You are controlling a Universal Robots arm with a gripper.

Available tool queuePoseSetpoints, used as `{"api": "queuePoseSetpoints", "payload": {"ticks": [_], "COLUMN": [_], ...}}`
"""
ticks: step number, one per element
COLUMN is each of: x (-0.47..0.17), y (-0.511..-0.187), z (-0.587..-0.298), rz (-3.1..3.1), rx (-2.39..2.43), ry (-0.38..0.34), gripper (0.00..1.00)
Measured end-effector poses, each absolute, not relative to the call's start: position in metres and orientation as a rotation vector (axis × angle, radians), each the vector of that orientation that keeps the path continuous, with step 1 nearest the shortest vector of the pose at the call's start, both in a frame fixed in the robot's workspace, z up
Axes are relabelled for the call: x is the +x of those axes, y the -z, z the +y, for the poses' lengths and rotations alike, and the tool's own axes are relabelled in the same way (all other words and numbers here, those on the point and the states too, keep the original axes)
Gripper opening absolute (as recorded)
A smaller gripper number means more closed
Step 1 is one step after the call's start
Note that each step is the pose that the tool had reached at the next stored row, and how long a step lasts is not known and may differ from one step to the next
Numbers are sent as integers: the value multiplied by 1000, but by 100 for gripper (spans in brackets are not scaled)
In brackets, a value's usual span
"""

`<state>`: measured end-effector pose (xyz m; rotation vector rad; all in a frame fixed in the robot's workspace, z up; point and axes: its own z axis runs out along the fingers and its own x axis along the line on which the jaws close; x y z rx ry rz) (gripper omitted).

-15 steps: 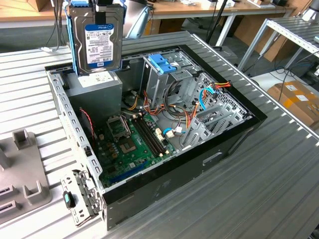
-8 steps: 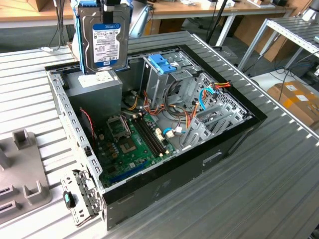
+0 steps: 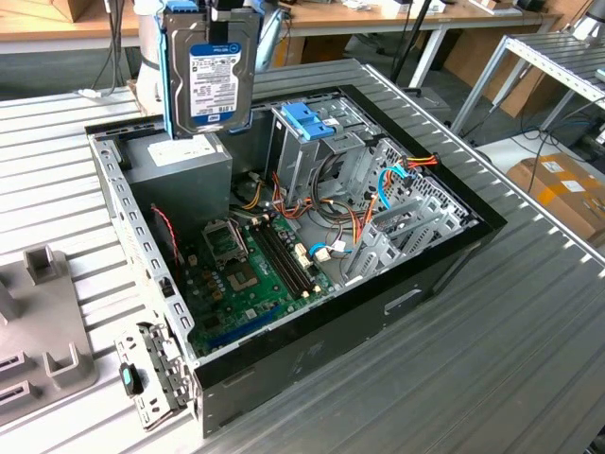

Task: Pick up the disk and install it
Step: 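Pick up the disk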

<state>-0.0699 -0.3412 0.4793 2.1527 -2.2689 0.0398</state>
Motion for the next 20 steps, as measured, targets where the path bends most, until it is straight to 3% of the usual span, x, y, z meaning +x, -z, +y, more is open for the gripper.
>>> {"api": "queuePoseSetpoints", "payload": {"ticks": [20], "x": [-27], "y": [-479], "z": [-341], "rz": [-2269], "rx": [2153], "ry": [-40], "gripper": [35]}}
